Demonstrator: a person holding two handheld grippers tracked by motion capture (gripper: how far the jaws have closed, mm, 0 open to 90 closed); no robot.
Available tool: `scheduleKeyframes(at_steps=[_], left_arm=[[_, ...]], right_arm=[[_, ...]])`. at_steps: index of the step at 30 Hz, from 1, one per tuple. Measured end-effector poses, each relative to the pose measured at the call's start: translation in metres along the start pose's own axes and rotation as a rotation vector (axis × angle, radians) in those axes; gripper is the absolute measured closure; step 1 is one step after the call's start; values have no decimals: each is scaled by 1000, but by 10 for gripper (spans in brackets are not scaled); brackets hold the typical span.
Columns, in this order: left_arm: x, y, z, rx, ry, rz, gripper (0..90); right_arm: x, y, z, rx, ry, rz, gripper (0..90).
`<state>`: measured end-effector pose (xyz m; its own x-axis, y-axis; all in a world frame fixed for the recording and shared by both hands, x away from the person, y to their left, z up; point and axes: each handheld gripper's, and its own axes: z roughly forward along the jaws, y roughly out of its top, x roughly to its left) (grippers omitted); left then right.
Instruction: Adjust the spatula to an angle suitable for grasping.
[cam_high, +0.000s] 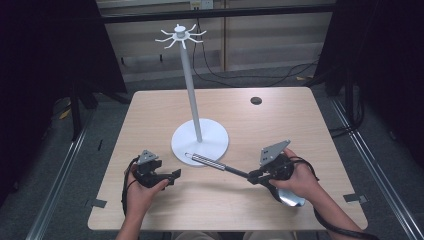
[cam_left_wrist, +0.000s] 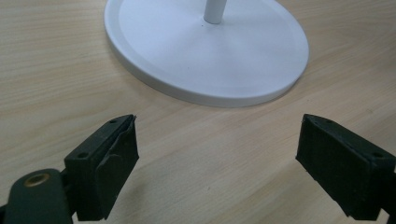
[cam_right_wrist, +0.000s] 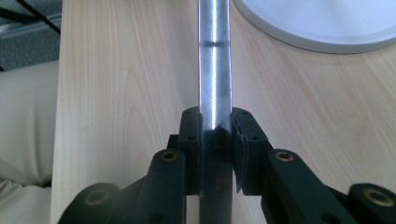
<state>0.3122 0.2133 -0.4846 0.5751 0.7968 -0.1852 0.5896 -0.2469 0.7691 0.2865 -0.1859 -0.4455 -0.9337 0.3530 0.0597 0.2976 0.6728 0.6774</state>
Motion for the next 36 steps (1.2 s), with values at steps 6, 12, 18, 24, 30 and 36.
scheduleKeyframes(at_steps=[6, 12, 18, 24, 30, 36], left_arm=[[-9, 5, 1, -20, -36, 2, 122], [-20, 13, 5, -45, -76, -1, 124], [-34, 26, 6, -85, -127, 5, 124], [-49, 37, 7, -113, -171, 8, 121], [-69, 48, 11, -147, -263, -2, 132], [-84, 57, 17, -154, -311, 15, 139]], right_arm=[[-3, -4, -9, -115, -27, 79, 759], [-2, -3, -16, -207, -54, 118, 759], [2, -2, -20, -248, -80, 129, 759], [1, -6, -23, -296, -90, 179, 759], [3, -7, -25, -349, -146, 197, 759], [4, -5, -27, -384, -167, 220, 759]])
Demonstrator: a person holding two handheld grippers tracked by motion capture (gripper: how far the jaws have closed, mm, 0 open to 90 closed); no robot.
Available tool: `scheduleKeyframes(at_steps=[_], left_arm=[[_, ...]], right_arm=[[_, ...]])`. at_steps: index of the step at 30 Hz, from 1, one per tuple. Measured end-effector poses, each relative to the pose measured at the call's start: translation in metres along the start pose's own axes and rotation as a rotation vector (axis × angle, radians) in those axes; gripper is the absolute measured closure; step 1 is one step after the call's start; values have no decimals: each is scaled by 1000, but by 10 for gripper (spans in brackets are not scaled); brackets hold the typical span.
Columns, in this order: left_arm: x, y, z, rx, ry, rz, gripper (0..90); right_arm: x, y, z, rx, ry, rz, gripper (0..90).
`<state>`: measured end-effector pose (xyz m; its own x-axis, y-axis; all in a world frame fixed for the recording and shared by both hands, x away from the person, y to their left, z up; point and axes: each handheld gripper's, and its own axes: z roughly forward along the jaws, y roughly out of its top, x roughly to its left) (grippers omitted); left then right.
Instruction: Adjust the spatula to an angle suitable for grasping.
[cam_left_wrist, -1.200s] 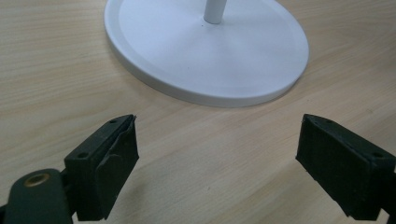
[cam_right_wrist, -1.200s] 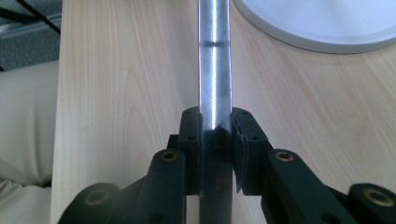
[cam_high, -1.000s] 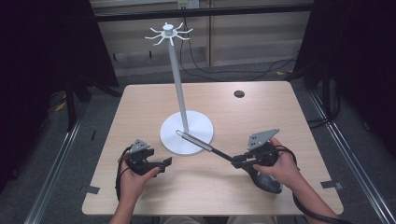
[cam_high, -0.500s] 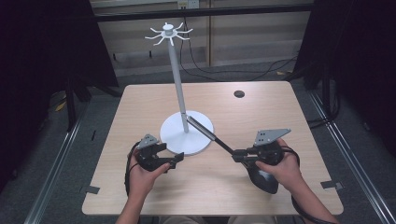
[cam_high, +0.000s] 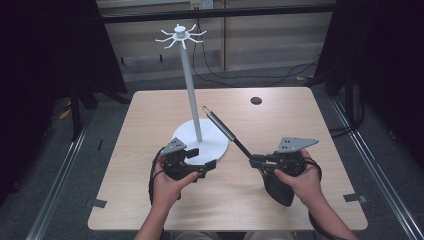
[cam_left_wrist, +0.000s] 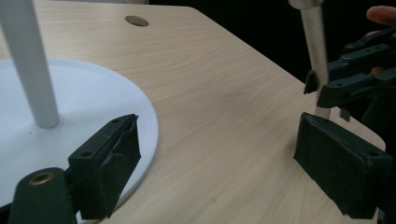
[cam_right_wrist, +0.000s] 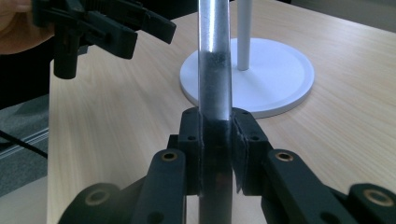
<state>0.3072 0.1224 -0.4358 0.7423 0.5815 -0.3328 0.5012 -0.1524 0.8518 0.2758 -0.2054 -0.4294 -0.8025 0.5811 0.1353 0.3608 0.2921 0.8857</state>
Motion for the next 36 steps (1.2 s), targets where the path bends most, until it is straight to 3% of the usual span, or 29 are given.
scheduleKeyframes(at_steps=[6, 10, 15, 19, 28, 36], left_arm=[[-9, 7, 8, -19, -45, -11, 178], [-14, 14, 12, -34, -62, -12, 197], [-21, 24, 15, -85, -83, -36, 260], [-25, 29, 17, -105, -86, -40, 288], [-26, 33, 21, -138, -95, -91, 371], [-29, 32, 29, -162, -95, -128, 482]], right_arm=[[0, 0, -1, -6, -32, 11, 759], [-1, 1, 0, -16, -28, 27, 759], [1, 4, 4, -9, -36, 22, 759], [2, 6, 7, -19, -25, 29, 759], [3, 6, 13, -42, -20, 59, 759], [9, 8, 18, -54, -28, 46, 759]])
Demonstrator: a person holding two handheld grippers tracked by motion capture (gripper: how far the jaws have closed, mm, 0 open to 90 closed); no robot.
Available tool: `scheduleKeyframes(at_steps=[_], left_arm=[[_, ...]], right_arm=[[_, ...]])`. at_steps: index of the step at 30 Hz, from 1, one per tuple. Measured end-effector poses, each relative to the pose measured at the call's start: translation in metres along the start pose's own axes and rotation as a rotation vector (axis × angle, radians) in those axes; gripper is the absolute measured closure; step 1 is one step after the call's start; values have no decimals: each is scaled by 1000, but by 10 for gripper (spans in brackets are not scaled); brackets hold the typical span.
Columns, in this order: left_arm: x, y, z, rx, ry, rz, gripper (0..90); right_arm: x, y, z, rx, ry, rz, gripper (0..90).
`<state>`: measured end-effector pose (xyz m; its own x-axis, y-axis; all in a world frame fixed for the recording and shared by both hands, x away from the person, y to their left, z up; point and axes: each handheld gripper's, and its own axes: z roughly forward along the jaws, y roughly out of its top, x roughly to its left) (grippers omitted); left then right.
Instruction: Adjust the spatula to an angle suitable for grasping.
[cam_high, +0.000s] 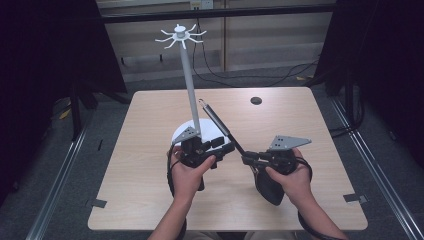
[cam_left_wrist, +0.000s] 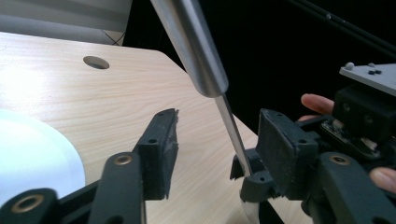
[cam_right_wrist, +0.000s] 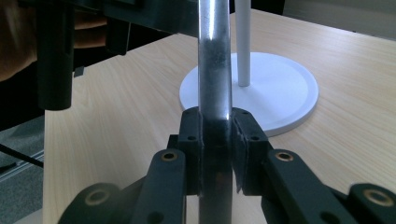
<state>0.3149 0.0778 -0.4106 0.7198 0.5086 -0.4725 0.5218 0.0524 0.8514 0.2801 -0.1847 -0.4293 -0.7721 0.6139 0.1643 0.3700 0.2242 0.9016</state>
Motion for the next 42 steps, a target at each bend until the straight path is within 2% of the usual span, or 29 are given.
scheduleKeyframes(at_steps=[3, 6, 8, 12, 17, 20, 22, 27, 29, 31, 33, 37, 42], left_arm=[[2, 0, 1, -24, 7, -13, 524], [1, 1, 1, -48, 1, -30, 566], [0, 2, 1, -47, 2, -25, 635], [-1, 3, 1, -63, 4, -47, 704], [-2, 3, 1, -71, 4, -55, 790], [-4, 5, 0, -82, -8, -92, 818], [-7, 8, 0, -91, -28, -96, 836], [-13, 14, -2, -89, -30, -54, 867], [-14, 16, -4, -85, -26, -63, 873], [-15, 17, -6, -86, -24, -49, 881], [-17, 20, -7, -84, -20, -20, 886], [-18, 22, -8, -109, -24, -19, 885], [-19, 26, -9, -116, -30, 6, 885]], right_arm=[[2, 0, 2, -10, 13, 26, 759], [4, 0, 4, -11, 8, 10, 758], [5, 0, 6, -13, 7, 10, 758], [6, 0, 6, -24, 4, 14, 758], [8, 1, 8, -41, 2, 20, 758], [11, 1, 9, -50, -11, 10, 757], [13, 2, 9, -62, -17, 2, 756], [18, 5, 12, -78, -34, -1, 757], [19, 6, 12, -83, -36, -10, 757], [19, 8, 12, -87, -39, -22, 758], [20, 10, 13, -89, -38, -28, 759], [23, 13, 14, -110, -46, -20, 759], [24, 14, 14, -127, -42, -6, 756]])
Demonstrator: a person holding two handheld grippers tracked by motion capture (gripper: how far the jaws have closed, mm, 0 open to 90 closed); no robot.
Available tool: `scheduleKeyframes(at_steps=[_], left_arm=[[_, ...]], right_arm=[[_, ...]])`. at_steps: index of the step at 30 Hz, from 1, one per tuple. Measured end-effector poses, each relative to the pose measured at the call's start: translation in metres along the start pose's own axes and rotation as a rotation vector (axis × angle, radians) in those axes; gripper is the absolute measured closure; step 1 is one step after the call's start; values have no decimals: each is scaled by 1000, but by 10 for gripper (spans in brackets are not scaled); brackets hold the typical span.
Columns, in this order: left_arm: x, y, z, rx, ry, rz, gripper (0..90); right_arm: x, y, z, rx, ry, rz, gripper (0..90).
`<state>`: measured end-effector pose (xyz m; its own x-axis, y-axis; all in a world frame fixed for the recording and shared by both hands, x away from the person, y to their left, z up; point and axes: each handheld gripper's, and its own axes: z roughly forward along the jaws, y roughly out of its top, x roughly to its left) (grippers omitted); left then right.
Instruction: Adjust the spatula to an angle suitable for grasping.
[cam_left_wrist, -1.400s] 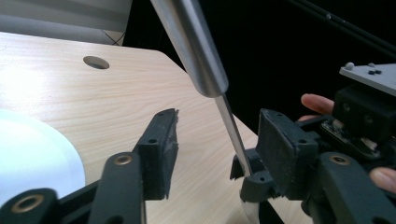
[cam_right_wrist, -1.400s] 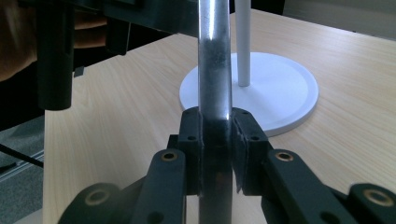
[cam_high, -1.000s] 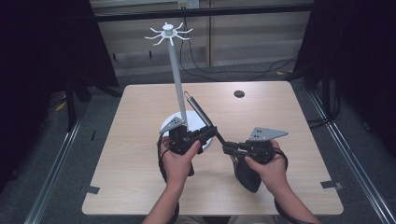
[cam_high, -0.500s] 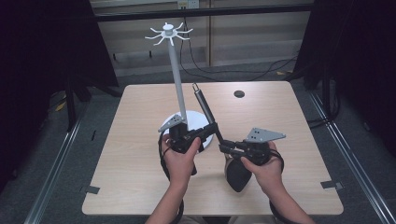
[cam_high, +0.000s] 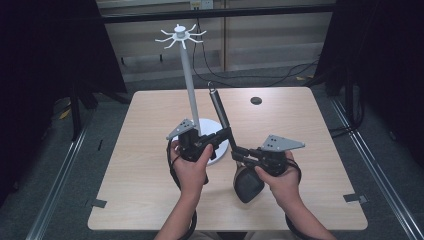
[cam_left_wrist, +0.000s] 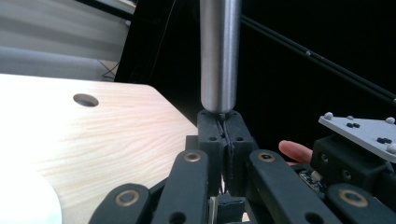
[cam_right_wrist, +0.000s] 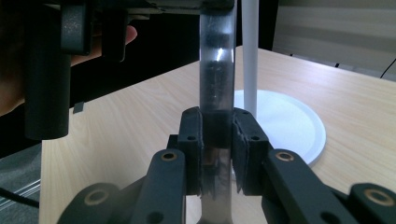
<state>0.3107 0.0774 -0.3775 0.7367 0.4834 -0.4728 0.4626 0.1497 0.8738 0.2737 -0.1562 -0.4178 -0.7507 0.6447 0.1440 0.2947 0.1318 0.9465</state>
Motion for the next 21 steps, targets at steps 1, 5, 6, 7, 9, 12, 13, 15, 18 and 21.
scheduleKeyframes(at_steps=[1, 5, 6, 7, 9, 12, 13, 15, 18, 21], left_arm=[[0, 0, 0, 0, 0, 2, 886], [-1, 4, 0, 11, 12, 26, 886], [0, 5, -1, 19, 16, 41, 886], [0, 6, -1, 19, 19, 45, 886], [0, 8, -2, 20, 17, 53, 886], [-1, 13, -3, 21, 13, 58, 886], [-1, 14, -4, 27, 12, 69, 886], [-2, 18, -5, 25, 13, 73, 886], [-2, 22, -5, 32, 18, 88, 886], [-4, 26, -5, 29, 23, 93, 886]], right_arm=[[-1, 0, 0, -8, 3, -2, 755], [-3, 2, -4, -22, 5, -2, 668], [-4, 3, -5, -19, 1, -9, 640], [-5, 4, -7, -17, -10, -15, 607], [-9, 3, -12, -16, -27, -14, 519], [-16, -1, -20, -5, -63, 0, 400], [-19, -4, -22, 3, -69, 1, 364], [-23, -9, -27, 26, -88, 7, 301], [-28, -19, -32, 62, -119, -3, 244], [-32, -27, -35, 97, -144, -3, 180]])
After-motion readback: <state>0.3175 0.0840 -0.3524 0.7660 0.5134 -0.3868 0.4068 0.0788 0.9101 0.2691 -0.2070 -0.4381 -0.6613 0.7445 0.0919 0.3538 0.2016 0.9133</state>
